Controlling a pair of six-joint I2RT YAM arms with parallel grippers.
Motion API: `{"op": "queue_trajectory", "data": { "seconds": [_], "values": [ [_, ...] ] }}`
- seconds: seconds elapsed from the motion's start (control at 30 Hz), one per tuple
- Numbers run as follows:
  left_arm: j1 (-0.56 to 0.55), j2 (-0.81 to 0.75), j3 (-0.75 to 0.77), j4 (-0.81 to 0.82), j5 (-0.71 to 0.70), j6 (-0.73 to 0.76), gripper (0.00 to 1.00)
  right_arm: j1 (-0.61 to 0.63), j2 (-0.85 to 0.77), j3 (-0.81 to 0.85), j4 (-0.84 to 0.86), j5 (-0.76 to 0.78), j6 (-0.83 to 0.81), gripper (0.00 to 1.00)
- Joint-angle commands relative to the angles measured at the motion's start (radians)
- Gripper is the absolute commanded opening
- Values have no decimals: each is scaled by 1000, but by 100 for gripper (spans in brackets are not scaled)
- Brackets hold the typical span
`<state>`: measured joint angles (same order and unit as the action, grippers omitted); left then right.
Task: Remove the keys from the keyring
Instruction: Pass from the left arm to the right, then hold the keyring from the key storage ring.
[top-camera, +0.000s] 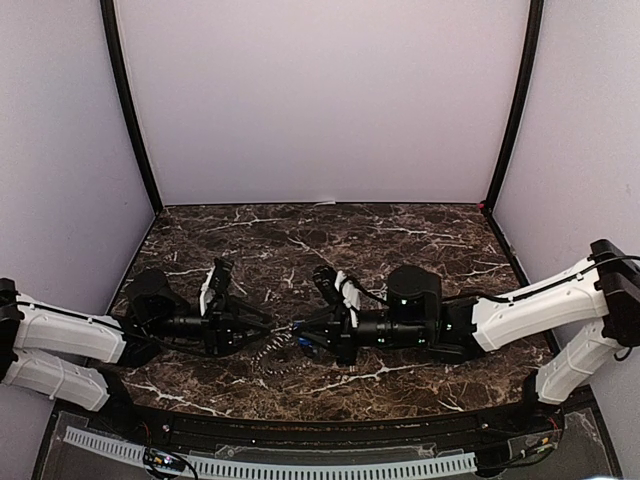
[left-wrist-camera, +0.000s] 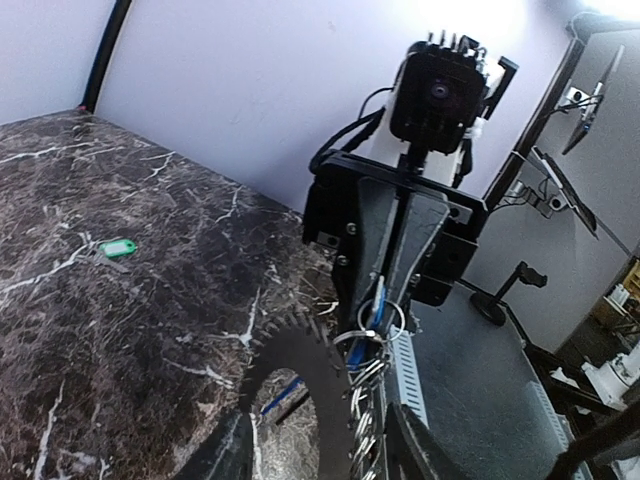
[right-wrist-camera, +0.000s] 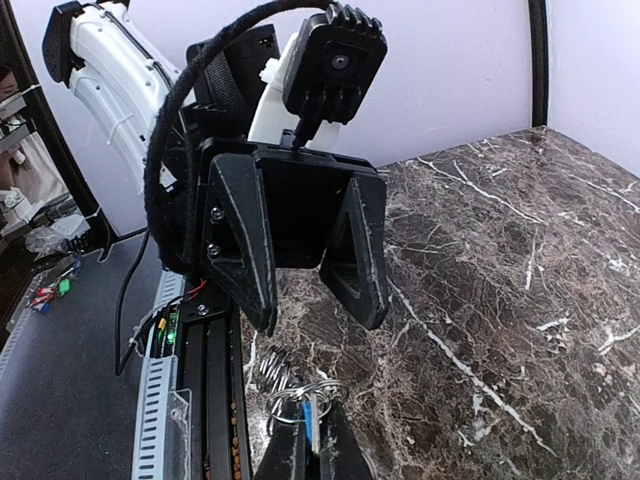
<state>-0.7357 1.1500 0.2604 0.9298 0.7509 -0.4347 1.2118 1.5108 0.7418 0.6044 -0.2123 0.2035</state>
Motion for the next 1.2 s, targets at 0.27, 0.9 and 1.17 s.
{"op": "queue_trajectory", "data": {
  "seconds": [0.27, 0.9, 1.17],
  "values": [
    [-21, 100, 86, 254, 183, -48, 42, -55, -60, 25, 80, -218, 12, 0],
    [-86, 291, 160, 431, 258, -109, 32, -64, -74, 49, 46, -279, -6, 0],
    [-94, 331, 150, 520, 275, -159, 18, -69, -81, 41, 49, -272, -2, 0]
  ]
}}
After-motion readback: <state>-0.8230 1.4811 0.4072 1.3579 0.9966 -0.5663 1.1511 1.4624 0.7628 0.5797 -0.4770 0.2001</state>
